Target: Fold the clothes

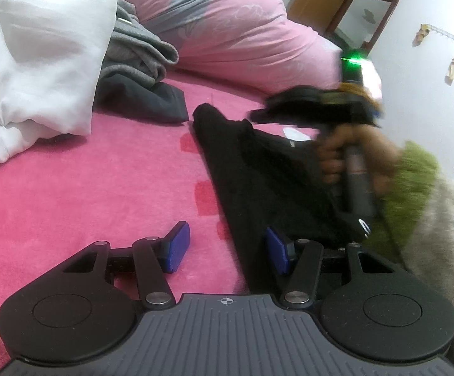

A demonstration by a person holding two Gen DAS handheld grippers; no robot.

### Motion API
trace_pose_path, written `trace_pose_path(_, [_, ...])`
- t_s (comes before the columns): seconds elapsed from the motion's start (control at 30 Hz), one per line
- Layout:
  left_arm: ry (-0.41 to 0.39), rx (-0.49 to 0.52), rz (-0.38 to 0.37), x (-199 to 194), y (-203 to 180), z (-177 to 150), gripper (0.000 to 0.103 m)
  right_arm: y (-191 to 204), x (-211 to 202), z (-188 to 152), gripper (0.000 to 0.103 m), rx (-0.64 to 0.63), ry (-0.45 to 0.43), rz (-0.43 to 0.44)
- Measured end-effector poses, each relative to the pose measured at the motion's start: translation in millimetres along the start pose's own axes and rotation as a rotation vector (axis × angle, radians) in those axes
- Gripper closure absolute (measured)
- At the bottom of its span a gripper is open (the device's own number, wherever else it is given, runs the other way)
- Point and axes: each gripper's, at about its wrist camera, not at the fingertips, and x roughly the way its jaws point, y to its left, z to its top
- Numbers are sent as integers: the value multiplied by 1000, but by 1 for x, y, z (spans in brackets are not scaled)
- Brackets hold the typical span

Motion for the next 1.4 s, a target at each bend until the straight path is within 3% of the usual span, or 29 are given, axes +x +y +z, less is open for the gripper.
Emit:
trace_pose_path(0.1, [0, -7, -6, -1, 1, 1, 48, -3, -50, -17, 98, -24, 2, 92])
trace_pose_path(0.2, [4, -40, -30, -4, 5, 3, 48, 20, -87, -52, 99, -125, 59, 219])
trace_pose_path(0.37, [-14, -71, -73, -24, 5, 12, 47, 42, -119, -108, 99, -268, 151, 245])
trace_pose_path(0.47, [-12, -9, -20, -27, -3, 11, 47, 42, -126, -100, 98, -201, 118, 223])
trace_pose_path(0.57, [24, -16, 17, -17, 0, 9, 47, 43, -132, -92, 98, -137, 85, 207])
trace_pose_path(0.67, [22, -14, 22, -14, 4, 6, 48, 62, -116, -82, 98, -122, 99, 272])
trace_pose_path(0.77, [19, 0, 22, -15, 5, 5, 48, 74, -108, -97, 98, -192, 178, 232])
trace_pose_path(1.0, [21, -5, 17, -14, 7, 5, 48, 55, -152, -111, 98, -196, 170, 154])
trace_pose_path(1.13, [20, -1, 17, -14, 7, 4, 48, 48, -145, -103, 96, -165, 109, 110])
trace_pose_path(1.2, [19, 2, 17, -14, 7, 4, 48, 44, -135, -101, 78, -139, 93, 90])
trace_pose_path(1.3, [22, 15, 9, -15, 7, 3, 47, 29, -129, -115, 75, -139, 125, 31])
trace_pose_path(1.4, [27, 28, 6, -15, 6, 3, 47, 0, -175, -132, 69, -4, 107, -9])
